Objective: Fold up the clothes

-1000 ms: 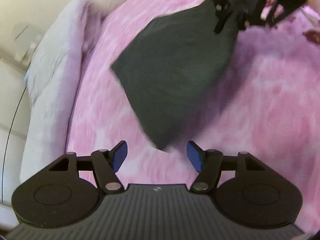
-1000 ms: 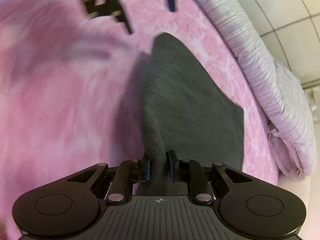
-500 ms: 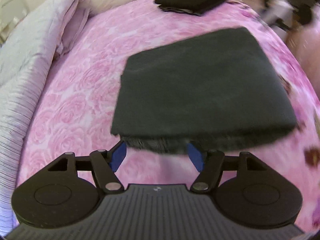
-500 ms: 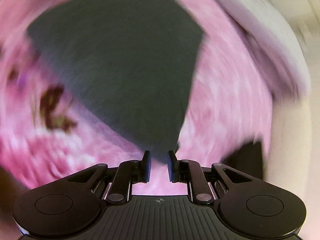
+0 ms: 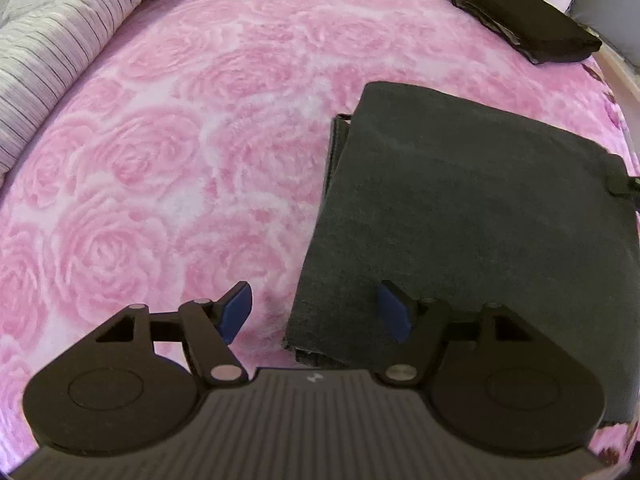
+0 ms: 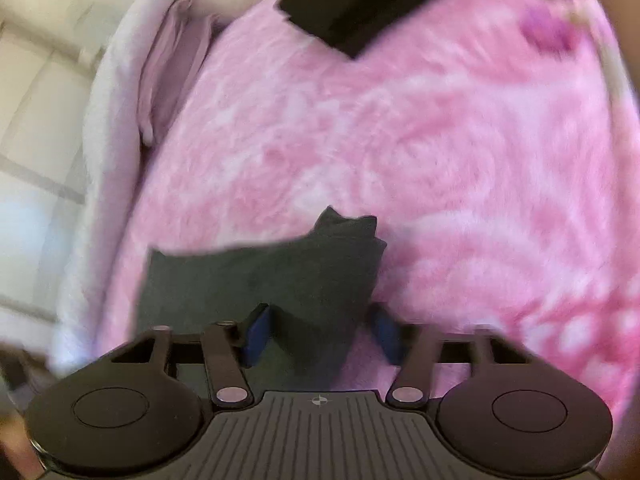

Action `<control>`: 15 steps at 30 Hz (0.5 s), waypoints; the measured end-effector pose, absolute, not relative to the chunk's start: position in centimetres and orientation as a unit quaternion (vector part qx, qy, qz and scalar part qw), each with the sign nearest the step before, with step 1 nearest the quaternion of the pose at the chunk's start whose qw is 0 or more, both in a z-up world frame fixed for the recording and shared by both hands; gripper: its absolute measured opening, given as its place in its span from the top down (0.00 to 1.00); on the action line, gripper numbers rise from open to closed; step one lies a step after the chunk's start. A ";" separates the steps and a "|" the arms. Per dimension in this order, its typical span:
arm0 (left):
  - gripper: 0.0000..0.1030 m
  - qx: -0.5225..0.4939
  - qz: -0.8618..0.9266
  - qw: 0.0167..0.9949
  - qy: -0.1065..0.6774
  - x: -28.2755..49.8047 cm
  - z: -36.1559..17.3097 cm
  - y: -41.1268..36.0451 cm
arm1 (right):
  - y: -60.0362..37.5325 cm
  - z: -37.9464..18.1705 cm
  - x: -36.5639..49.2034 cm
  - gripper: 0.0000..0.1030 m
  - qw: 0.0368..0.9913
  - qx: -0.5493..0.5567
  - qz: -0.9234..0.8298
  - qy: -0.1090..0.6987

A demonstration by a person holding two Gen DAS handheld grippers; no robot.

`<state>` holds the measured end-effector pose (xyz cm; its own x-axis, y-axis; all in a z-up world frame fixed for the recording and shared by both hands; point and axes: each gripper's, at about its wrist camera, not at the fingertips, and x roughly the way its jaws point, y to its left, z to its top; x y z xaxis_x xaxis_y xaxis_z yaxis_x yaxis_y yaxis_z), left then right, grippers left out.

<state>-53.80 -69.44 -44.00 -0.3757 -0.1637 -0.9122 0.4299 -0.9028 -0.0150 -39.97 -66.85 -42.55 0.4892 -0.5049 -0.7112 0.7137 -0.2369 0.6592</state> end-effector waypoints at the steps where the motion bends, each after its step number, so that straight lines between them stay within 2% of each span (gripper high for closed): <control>1: 0.35 0.528 -0.819 0.180 0.133 -53.6 -44.0 -69.5 | -67.3 -42.9 -40.7 0.81 0.605 0.624 -0.490 0.069; 3: 0.35 0.527 -0.818 0.181 0.143 -53.4 -43.8 -69.2 | -69.0 -42.3 -41.1 0.86 0.625 0.618 -0.470 0.084; 7: 0.35 0.520 -0.822 0.173 0.153 -53.7 -43.7 -67.2 | -76.0 -41.6 -42.4 0.86 0.666 0.582 -0.452 0.118; 9: 0.35 0.515 -0.827 0.172 0.146 -54.4 -43.9 -65.8 | -79.3 -41.9 -41.9 0.86 0.685 0.559 -0.439 0.161; 13: 0.35 0.510 -0.834 0.169 0.127 -55.2 -44.3 -64.5 | -82.6 -42.0 -41.3 0.79 0.708 0.520 -0.421 0.227; 14: 0.35 0.511 -0.835 0.165 0.118 -55.1 -44.1 -64.4 | -81.4 -41.3 -41.5 0.75 0.707 0.510 -0.436 0.224; 15: 0.35 0.512 -0.837 0.160 0.109 -54.9 -43.9 -64.4 | -80.3 -40.5 -41.7 0.67 0.705 0.500 -0.451 0.220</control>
<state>-54.95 -64.36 -43.95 -0.4255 -0.1559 -0.8914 0.3795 -0.9250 -0.0194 -41.73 -80.28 -40.52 0.4955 -0.4162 -0.7624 0.8571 0.0919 0.5069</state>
